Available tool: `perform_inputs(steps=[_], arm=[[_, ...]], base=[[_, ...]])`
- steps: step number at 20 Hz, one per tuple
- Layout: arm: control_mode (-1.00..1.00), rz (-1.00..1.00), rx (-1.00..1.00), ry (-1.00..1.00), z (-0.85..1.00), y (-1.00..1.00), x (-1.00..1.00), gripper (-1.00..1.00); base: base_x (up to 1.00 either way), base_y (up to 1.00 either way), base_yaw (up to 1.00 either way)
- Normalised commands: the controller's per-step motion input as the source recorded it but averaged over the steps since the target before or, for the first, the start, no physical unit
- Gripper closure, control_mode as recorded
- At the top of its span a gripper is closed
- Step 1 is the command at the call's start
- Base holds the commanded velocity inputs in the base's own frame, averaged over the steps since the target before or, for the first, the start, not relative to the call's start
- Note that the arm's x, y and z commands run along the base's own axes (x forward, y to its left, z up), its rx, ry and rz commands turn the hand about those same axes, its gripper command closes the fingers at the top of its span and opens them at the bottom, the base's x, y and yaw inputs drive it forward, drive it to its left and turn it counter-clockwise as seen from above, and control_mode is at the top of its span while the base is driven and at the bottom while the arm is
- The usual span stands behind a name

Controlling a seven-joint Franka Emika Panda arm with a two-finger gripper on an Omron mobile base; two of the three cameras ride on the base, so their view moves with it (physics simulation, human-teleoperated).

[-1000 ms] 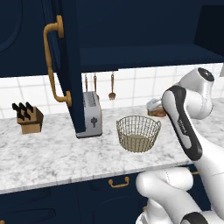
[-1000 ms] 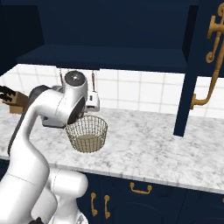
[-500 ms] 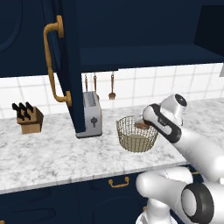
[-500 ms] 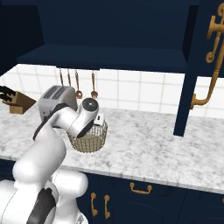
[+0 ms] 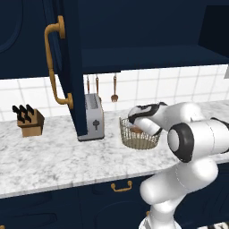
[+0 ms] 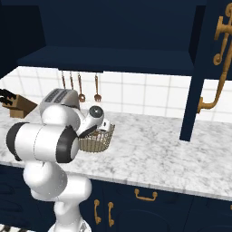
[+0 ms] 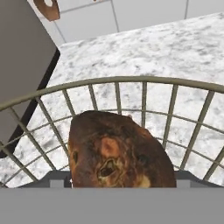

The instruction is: Open the cabinet, pick up the bread from the cabinet and place it in the basket. Then move the basket to the dining counter.

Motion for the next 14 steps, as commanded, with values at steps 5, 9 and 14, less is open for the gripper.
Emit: perform_inputs(steps=[5,9,14], arm=[[-1.0,0.0,0.0,0.06,-0.02,0.0,0.04,1.0],[-1.0,0.0,-0.01,0.01,0.03,0.01,-0.14,-1.0],[-1.0,-0.01,-0.04,0.02,0.14,0.11,-0.17,-1.0]], base=[[0.0,0.0,0.0],[0.0,0.0,0.0],[0.0,0.0,0.0]])
